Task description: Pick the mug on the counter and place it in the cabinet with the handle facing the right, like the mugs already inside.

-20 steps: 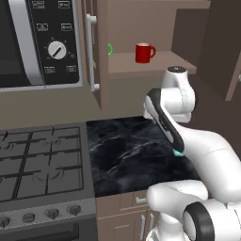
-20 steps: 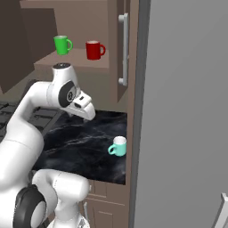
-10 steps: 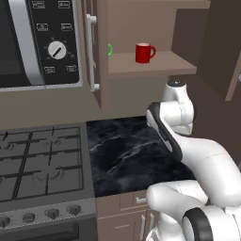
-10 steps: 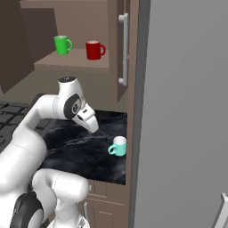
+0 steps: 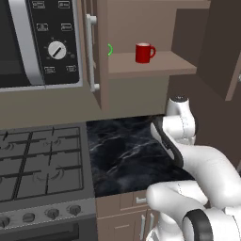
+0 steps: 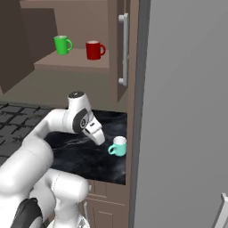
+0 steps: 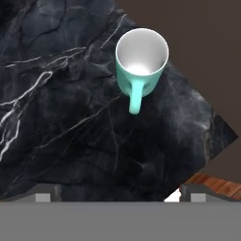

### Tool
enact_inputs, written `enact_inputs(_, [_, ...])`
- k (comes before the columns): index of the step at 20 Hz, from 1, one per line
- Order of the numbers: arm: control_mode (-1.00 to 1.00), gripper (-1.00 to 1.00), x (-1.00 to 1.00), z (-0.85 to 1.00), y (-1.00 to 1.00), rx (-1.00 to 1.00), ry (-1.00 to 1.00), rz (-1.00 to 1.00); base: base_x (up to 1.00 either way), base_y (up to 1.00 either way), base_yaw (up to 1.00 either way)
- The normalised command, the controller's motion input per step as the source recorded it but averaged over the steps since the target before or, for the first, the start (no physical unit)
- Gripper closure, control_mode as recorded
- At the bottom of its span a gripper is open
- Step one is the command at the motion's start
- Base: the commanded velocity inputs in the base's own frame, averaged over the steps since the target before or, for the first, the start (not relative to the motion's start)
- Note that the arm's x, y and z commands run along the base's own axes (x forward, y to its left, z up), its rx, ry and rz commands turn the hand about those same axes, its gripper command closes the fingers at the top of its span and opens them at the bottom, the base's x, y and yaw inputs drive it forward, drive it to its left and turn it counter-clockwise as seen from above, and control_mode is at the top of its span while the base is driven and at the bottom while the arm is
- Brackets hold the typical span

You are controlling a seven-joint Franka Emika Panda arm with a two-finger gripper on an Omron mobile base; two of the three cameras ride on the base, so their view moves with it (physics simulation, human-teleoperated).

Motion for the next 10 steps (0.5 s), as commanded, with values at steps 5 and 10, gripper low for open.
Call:
enact_inputs(5, [-1.00, -1.00, 0.23, -0.41, -0.24, 0.00, 0.00, 0.00, 0.00, 0.00, 0.00])
enact_inputs(10, [-1.00, -1.00, 0.14, -0.26, -0.12, -0.04, 0.00, 0.00, 0.00, 0.00, 0.00])
